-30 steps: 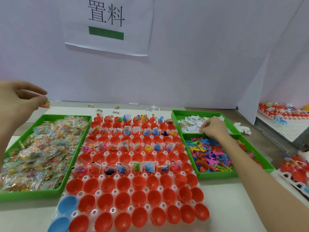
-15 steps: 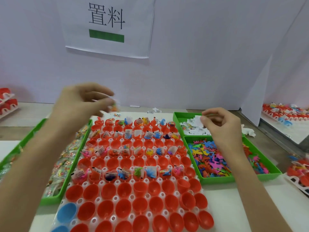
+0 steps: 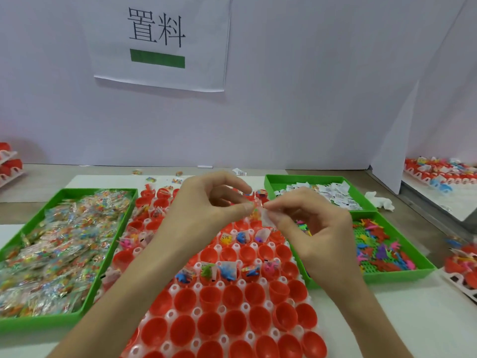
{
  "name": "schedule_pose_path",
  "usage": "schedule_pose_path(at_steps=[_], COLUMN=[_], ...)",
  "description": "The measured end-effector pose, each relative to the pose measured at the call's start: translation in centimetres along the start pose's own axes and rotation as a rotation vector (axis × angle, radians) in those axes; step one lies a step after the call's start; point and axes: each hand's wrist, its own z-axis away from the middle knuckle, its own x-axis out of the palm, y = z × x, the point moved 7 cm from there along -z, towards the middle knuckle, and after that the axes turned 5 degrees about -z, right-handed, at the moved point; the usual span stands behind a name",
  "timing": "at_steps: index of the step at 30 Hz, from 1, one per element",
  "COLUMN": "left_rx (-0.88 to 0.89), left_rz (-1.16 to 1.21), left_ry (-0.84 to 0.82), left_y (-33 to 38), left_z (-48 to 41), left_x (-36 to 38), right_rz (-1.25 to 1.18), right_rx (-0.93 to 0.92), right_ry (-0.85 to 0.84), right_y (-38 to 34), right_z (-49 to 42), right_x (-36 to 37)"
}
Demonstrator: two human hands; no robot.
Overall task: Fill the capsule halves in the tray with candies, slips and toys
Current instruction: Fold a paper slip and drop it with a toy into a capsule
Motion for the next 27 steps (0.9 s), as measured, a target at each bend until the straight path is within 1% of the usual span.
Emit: schedule_pose_path(at_steps=[3, 6, 12, 16, 20, 21, 23, 24, 25, 27], left_rx=[0.014, 0.032, 0.030, 0.032, 0.042, 0.036, 0.016, 0.006, -0.002, -0.018], left_rz=[-0.024, 0.005, 0.051, 0.034, 0.015, 0.019, 0.039, 0.051, 0.063, 0.085], left_ry=[-0.055, -0.087, -0.163, -0.214, -0.188, -0.174, -0.138, -0.121, -0.109, -0.099], left_y=[0.2, 0.7, 1.0, 1.0, 1.1, 1.1, 1.0, 0.9, 0.9, 0.9], left_z=[0.1, 0.2, 0.5, 0.6, 0.7, 0.8, 0.7, 0.7, 0.7, 0.6], left_x=[0.4, 0.5, 1.2, 1.4, 1.6, 1.5, 1.3, 1.1, 1.0, 0.8], right_rz=[-0.044, -0.104, -0.101, -0.127, -0.241, -0.294, -0.362, -0.324, -0.211, 0.152], right_rx=[0.038, 0.088, 0.136, 0.143, 0.221, 0.246, 0.282, 0.289, 0.296, 0.333], right_ry=[-0.001, 0.039, 0.029, 0.023, -0.028, -0.004, 0.111, 0.172, 0.216, 0.205], right_y=[0.5, 1.2, 1.4, 1.3, 1.8, 2.1, 2.9, 3.4, 4.0, 5.7], right_z=[0.1, 0.4, 0.2, 0.2, -0.1, -0.3, -0.7, -0.7, -0.7, -0.4], right_x=[0.2, 0.1, 0.3, 0.3, 0.1, -0.6, -3.3, -4.9, -6.5, -8.8])
